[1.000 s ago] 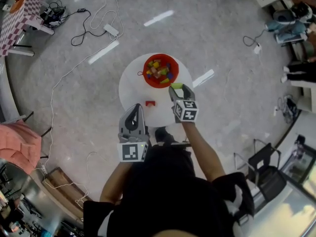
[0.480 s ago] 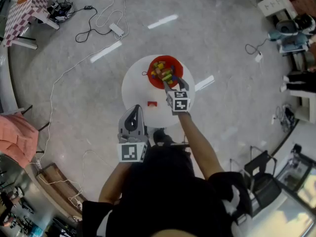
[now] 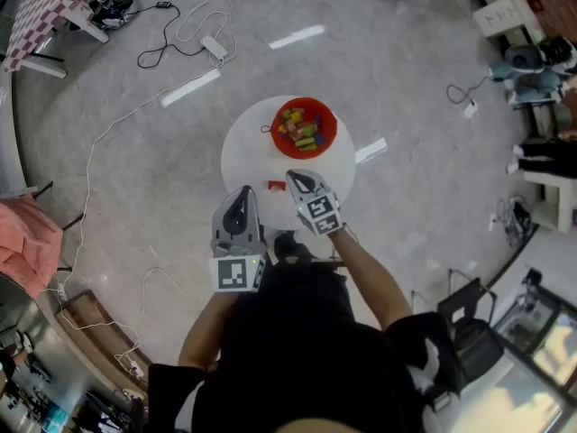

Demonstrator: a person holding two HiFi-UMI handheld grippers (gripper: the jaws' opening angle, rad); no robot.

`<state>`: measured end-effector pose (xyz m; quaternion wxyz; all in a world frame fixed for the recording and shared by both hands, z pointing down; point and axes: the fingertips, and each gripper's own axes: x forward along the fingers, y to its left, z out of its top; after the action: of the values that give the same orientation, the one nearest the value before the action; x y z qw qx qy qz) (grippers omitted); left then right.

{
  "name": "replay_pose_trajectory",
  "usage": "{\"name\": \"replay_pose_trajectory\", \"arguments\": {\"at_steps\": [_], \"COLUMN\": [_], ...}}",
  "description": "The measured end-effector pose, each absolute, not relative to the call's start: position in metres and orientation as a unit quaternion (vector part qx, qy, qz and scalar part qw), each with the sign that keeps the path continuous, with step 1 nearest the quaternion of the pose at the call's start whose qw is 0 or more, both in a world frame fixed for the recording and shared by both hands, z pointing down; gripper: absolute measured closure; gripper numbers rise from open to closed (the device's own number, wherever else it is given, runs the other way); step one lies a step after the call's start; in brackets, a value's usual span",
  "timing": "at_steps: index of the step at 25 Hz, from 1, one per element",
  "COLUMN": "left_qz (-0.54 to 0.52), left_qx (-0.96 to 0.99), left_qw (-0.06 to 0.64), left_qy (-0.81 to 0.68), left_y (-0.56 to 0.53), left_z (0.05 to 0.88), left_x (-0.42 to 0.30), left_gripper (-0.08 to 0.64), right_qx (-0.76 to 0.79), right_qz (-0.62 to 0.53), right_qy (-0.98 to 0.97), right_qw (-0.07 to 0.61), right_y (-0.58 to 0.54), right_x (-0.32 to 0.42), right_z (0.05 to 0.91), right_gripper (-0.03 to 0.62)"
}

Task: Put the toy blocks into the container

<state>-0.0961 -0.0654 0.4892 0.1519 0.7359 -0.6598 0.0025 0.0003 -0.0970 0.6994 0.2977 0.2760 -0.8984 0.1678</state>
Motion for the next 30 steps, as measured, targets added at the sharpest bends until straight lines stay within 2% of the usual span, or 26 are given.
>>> {"name": "replay_pose_trajectory", "arguments": {"at_steps": [6, 13, 14, 16, 19, 30], "left_qz": [0.004, 0.0, 0.0, -0.002, -0.002, 0.011], "left_qx": [0.731, 0.727, 0.726, 0.725, 0.722, 0.714], "left_qw": [0.16, 0.161, 0.162, 0.163, 0.167, 0.173], "left_qy": [-0.663, -0.668, -0.668, -0.67, -0.671, -0.678], "left_y": [-0.059, -0.056, -0.056, -0.056, -0.054, -0.052], "left_z": [0.496, 0.501, 0.502, 0.503, 0.506, 0.513], "left_x": [-0.099, -0.11, -0.111, -0.115, -0.118, -0.135], "left_gripper": [0.569, 0.569, 0.569, 0.569, 0.569, 0.569], "right_qx": [0.199, 0.163, 0.16, 0.155, 0.158, 0.184], "right_qz": [0.219, 0.203, 0.201, 0.19, 0.174, 0.175], "right_qy": [-0.854, -0.831, -0.828, -0.82, -0.809, -0.76], "right_qw": [0.428, 0.491, 0.499, 0.517, 0.538, 0.598], "right_y": [-0.036, -0.012, -0.011, -0.011, -0.013, -0.03], "right_x": [0.002, 0.001, 0.001, 0.001, 0.005, 0.016], "right_z": [0.786, 0.823, 0.827, 0.837, 0.858, 0.906], "right_gripper": [0.595, 0.595, 0.577, 0.464, 0.416, 0.415]}}
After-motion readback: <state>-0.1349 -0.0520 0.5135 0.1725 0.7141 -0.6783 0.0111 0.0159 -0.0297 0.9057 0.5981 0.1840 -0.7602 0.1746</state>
